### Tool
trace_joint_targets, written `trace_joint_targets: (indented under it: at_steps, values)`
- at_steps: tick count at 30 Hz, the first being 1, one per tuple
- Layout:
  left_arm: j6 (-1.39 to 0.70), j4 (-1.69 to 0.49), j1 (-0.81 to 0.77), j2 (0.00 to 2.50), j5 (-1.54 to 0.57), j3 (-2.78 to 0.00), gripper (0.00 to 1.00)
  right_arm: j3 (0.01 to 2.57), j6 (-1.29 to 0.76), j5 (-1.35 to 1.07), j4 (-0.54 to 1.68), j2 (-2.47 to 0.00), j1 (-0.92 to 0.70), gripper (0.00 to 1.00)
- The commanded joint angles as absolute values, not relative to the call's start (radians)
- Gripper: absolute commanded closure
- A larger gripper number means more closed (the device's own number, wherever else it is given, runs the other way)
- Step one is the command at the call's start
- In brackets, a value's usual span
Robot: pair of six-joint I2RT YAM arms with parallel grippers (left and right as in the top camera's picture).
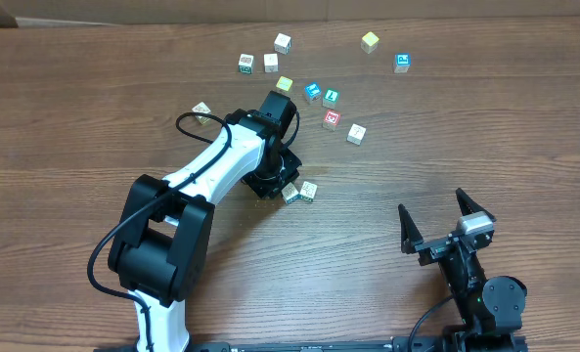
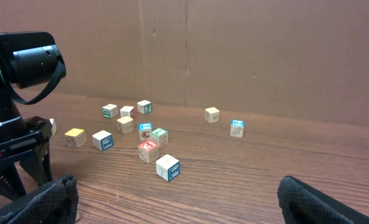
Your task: Form a circle
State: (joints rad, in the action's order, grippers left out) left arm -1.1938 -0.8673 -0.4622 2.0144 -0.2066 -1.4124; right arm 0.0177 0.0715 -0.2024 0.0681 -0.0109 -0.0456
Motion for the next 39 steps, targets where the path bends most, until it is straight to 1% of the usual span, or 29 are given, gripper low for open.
trace_joint_targets:
  at_steps: [1, 14, 26, 30, 34, 35, 39]
  values:
    - [-1.212, -0.871, -0.459, 2.024, -0.215, -1.416, 0.73, 0.008, 0.073, -0.200, 0.062, -0.003, -0.044, 0.00]
    - [-1.212, -0.884, -0.459, 2.024, -0.215, -1.416, 0.69, 0.008, 0.073, -0.200, 0.062, -0.003, -0.044, 0.00]
    - [-1.211, -0.867, -0.459, 2.024, -0.216, -1.416, 0.68, 0.008, 0.073, -0.200, 0.062, -0.003, -0.044, 0.00]
    - [-1.208, -0.867, -0.460, 2.024, -0.219, -1.416, 0.64, 0.008, 0.073, -0.200, 0.062, -0.003, -0.044, 0.00]
    - [-1.208, -0.867, -0.460, 2.024, -0.218, -1.416, 0.56, 0.008, 0.073, -0.200, 0.062, -0.003, -0.044, 0.00]
    - [-1.208, -0.867, -0.460, 2.024, -0.218, -1.416, 0.56, 0.008, 0.073, -0.200, 0.062, -0.003, -0.044, 0.00]
    - [-1.208, -0.866, -0.460, 2.024, -0.218, -1.416, 0.61, 0.008, 0.073, -0.200, 0.062, -0.003, -0.044, 0.00]
